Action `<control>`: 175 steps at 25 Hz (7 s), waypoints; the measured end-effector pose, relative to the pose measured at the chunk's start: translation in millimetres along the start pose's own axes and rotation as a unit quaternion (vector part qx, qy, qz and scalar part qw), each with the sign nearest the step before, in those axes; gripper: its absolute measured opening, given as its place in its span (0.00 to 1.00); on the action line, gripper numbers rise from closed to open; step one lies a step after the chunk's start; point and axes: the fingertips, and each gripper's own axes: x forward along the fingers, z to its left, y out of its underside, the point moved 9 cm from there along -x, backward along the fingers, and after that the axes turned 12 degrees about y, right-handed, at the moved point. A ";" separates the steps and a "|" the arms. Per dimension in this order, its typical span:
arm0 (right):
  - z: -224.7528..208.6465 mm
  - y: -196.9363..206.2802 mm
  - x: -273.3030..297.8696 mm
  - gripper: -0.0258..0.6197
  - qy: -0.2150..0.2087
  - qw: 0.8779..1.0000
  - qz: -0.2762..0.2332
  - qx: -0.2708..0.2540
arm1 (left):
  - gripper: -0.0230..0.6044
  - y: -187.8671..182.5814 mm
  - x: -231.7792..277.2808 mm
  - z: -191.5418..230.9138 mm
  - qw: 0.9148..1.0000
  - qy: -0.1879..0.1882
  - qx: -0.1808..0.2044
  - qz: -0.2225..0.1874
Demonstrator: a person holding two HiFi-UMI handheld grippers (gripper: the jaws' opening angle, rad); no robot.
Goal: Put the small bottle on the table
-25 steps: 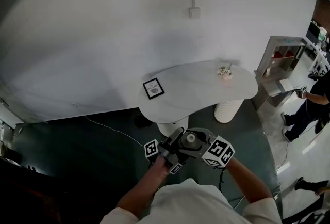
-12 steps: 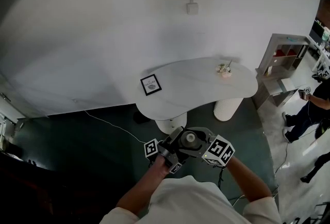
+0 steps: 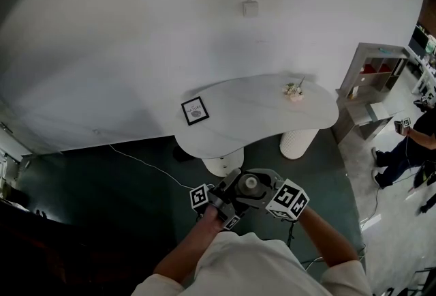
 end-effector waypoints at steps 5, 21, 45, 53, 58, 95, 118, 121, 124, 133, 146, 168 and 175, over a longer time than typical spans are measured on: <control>-13.2 3.1 8.0 0.58 0.001 1.000 0.004 0.003 | 0.50 -12.0 -6.6 9.1 1.000 -0.001 0.000 -0.007; -97.9 -5.7 73.8 0.58 0.023 0.999 0.022 0.024 | 0.50 -114.0 -23.6 55.6 0.999 -0.004 -0.027 -0.026; -237.8 -32.8 184.6 0.58 0.100 0.993 0.039 0.042 | 0.50 -294.9 -36.8 133.5 0.994 0.008 -0.106 -0.016; -256.2 -31.8 193.4 0.58 0.111 0.992 0.038 0.049 | 0.50 -312.5 -40.5 148.2 0.993 0.003 -0.118 -0.015; -274.4 -30.3 194.3 0.58 0.109 0.992 0.040 0.049 | 0.50 -321.7 -42.0 164.1 0.993 -0.001 -0.118 -0.016; -530.8 17.8 203.6 0.58 -0.062 0.995 0.072 0.031 | 0.48 -400.2 -100.7 358.2 0.958 -0.236 0.034 -0.161; -598.2 67.2 266.1 0.58 0.006 0.988 0.124 0.090 | 0.45 -449.9 -191.8 324.5 0.825 -0.487 0.044 -0.283; -599.2 85.2 276.2 0.58 0.017 0.986 0.138 0.095 | 0.45 -452.8 -204.0 312.9 0.817 -0.496 0.049 -0.290; -598.5 107.4 285.7 0.58 0.024 0.982 0.158 0.098 | 0.45 -453.6 -214.6 304.4 0.811 -0.500 0.052 -0.298; -597.5 177.6 300.6 0.58 0.058 0.968 0.200 0.140 | 0.42 -436.7 -239.2 288.3 0.790 -0.520 0.050 -0.321; -586.6 252.9 315.4 0.58 0.096 0.949 0.254 0.158 | 0.42 -416.4 -258.5 277.7 0.775 -0.534 0.051 -0.334; -575.8 291.5 331.4 0.58 0.119 0.947 0.268 0.131 | 0.41 -405.4 -282.6 272.4 0.766 -0.542 0.040 -0.342; -564.6 294.0 328.8 0.58 0.122 0.951 0.267 0.095 | 0.41 -405.5 -280.9 275.8 0.767 -0.541 0.039 -0.343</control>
